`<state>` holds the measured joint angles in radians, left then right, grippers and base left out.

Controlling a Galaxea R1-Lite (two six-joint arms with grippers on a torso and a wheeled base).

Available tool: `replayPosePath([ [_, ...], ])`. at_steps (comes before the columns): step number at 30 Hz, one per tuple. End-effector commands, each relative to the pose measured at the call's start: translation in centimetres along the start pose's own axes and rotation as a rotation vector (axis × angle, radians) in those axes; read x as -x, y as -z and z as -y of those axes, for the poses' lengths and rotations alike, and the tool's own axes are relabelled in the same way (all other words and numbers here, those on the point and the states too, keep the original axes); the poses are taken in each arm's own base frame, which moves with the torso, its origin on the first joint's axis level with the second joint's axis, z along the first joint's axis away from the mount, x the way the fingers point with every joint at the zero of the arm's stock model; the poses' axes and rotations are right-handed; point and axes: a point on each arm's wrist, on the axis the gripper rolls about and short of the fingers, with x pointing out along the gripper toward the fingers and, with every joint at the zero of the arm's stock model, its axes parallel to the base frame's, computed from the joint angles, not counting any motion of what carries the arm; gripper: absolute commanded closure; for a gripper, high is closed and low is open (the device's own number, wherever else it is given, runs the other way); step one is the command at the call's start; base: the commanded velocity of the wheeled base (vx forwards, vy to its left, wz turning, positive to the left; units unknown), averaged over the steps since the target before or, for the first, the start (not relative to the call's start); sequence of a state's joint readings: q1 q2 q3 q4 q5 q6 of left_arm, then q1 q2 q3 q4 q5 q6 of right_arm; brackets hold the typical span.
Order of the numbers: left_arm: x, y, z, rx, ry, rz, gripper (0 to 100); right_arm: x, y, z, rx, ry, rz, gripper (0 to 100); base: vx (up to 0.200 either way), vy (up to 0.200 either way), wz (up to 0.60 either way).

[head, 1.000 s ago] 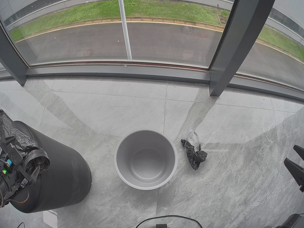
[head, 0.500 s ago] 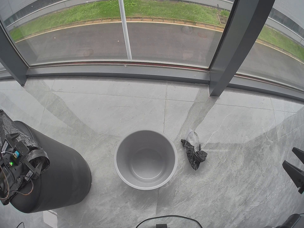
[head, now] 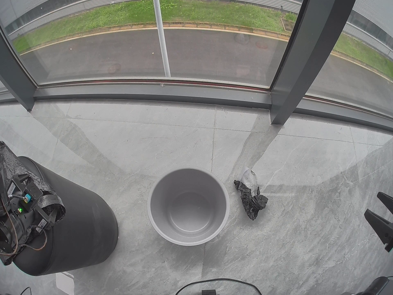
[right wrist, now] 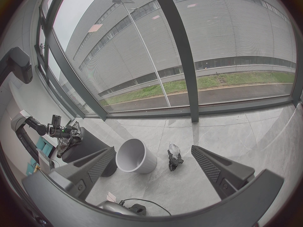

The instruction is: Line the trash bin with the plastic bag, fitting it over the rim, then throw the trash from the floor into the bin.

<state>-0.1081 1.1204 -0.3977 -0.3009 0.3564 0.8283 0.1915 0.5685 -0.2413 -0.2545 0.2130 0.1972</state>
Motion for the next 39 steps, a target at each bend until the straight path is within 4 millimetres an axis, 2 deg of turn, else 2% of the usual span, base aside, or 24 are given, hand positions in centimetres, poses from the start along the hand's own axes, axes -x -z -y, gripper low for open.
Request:
replayPosePath([
  [1, -0.5, 0.2, 0.2, 0.009, -0.011, -0.004, 100, 0.0, 0.2, 0.0, 0.0, 0.0, -0.004, 0, 0.0, 0.0, 0.0],
  [12, -0.9, 0.8, 0.6, 0.03, -0.044, 0.004, 100, 0.0, 0.1, 0.0, 0.0, -0.001, 0.003, 0, 0.0, 0.0, 0.0],
  [17, -0.7, 0.7, 0.4, 0.072, -0.064, 0.023, 100, 0.8, -0.3, -0.2, 0.017, -0.015, 0.065, 0, 0.0, 0.0, 0.0],
  [25, -1.0, -1.3, -1.6, 0.269, -0.157, 0.158, 100, 0.4, -1.5, -0.4, 0.021, -0.017, 0.075, 0, 0.0, 0.0, 0.0],
  [26, -1.2, -2.2, -2.4, 0.371, -0.165, 0.221, 100, -0.1, -2.1, -0.4, 0.024, -0.015, 0.068, 0, 0.0, 0.0, 0.0],
  [29, -1.3, -3.6, -3.4, 0.521, -0.153, 0.307, 100, -1.6, -3.3, -0.3, 0.037, -0.009, 0.031, 0, 0.0, 0.0, 0.0],
  [34, -0.5, -5.5, -3.9, 0.755, -0.022, 0.461, 100, -4.4, -4.7, 0.0, 0.053, -0.009, 0.032, 0, 0.0, 0.0, 0.0],
  [36, 0.6, -6.9, -4.2, 0.935, 0.097, 0.558, 100, -6.7, -5.5, 0.0, 0.054, -0.036, 0.084, 0, 0.0, 0.0, 0.0],
  [39, 1.0, -7.9, -4.5, 1.096, 0.189, 0.603, 100, -9.1, -5.7, -0.2, 0.035, -0.019, 0.109, 0, 0.0, 0.0, 0.0],
])
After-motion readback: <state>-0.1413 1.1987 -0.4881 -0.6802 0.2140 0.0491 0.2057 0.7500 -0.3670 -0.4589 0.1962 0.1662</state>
